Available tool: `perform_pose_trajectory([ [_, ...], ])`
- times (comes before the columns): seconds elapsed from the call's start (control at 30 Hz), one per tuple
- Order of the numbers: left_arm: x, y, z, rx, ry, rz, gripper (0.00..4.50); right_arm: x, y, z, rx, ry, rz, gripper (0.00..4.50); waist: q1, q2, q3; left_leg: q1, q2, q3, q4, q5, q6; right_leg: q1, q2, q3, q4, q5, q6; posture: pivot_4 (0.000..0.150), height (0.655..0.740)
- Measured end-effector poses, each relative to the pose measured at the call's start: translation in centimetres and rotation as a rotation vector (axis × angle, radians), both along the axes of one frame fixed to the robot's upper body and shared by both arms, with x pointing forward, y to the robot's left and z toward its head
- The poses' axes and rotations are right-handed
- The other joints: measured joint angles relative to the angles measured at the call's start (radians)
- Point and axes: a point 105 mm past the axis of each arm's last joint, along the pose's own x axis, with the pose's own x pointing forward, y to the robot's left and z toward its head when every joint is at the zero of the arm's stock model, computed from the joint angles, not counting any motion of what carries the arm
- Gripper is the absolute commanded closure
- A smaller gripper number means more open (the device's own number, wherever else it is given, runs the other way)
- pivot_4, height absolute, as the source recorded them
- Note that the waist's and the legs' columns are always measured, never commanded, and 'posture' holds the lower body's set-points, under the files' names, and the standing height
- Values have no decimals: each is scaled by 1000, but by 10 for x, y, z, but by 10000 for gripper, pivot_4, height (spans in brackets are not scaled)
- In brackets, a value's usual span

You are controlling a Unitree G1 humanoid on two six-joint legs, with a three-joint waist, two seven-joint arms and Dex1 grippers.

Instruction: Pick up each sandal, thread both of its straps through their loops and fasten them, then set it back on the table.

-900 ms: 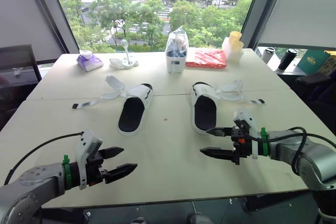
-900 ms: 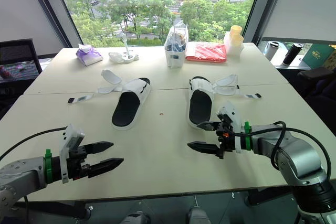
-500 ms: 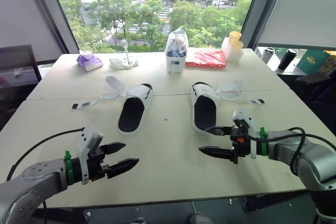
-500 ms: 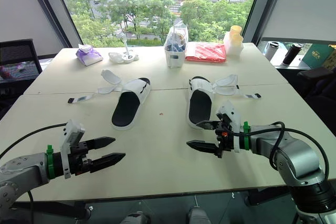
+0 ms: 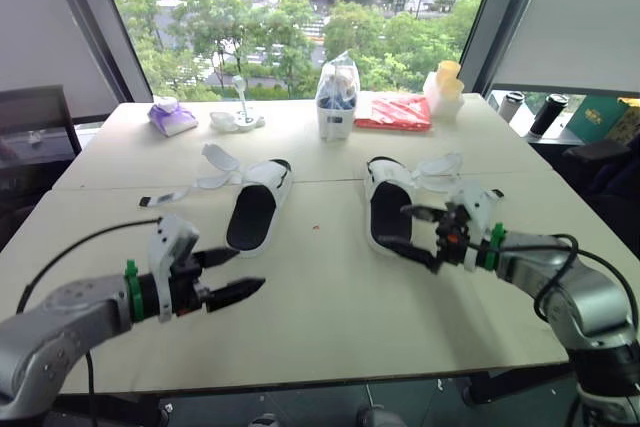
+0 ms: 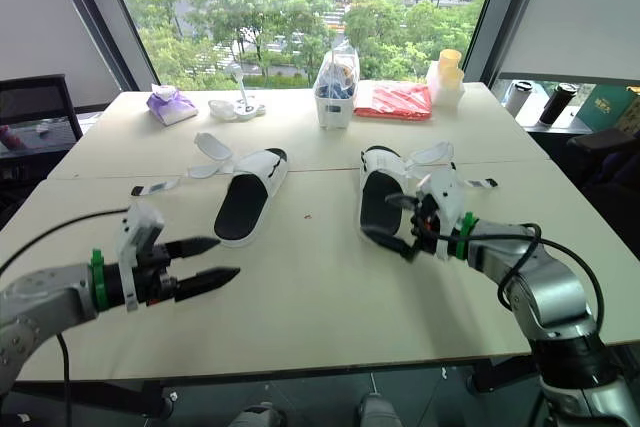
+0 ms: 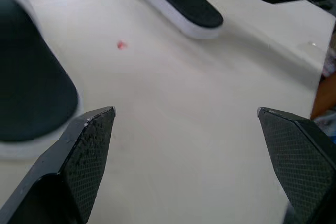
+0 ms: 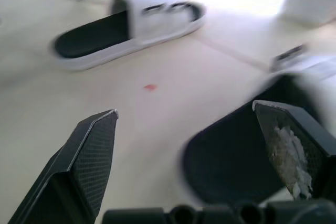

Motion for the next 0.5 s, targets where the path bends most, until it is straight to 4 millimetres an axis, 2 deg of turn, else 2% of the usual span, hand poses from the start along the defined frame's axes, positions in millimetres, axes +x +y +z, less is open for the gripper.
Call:
perform_pose_trajectory([
  [0.1, 8, -11, 4, 21, -10, -40, 0, 27, -7, 3, -106, -84, -130, 387, -6, 0, 0, 1, 0, 0, -2, 0, 0, 0, 0, 0, 0, 0, 0, 1500, 7400],
  [0.2, 14, -20, 9, 2, -27, -61, 0, 48, -7, -15, -264, -108, -203, 387, -7, 0, 0, 0, 0, 1, -4, 0, 0, -2, 0, 0, 0, 3, -3, 1500, 7400],
  [0.3, 22, -23, 8, -38, -30, -40, 0, 65, 3, -28, -403, -136, -204, 387, -9, 0, 0, 0, 1, 1, -4, 0, 0, -3, 1, 1, 0, 4, 0, 1500, 7400],
  [0.37, 23, -29, 4, -58, -24, -35, 0, 76, 10, -28, -483, -175, -202, 387, -10, 0, 0, -1, 1, 1, -4, 0, 0, -3, 1, 1, 0, 4, 0, 1500, 7400],
  [0.5, 20, -42, -6, -109, -2, -29, 0, 108, 25, -14, -686, -299, -258, 387, -20, 0, 0, 0, 1, 2, -3, 0, -1, -3, 1, 2, 1, 4, -2, 1500, 7400],
])
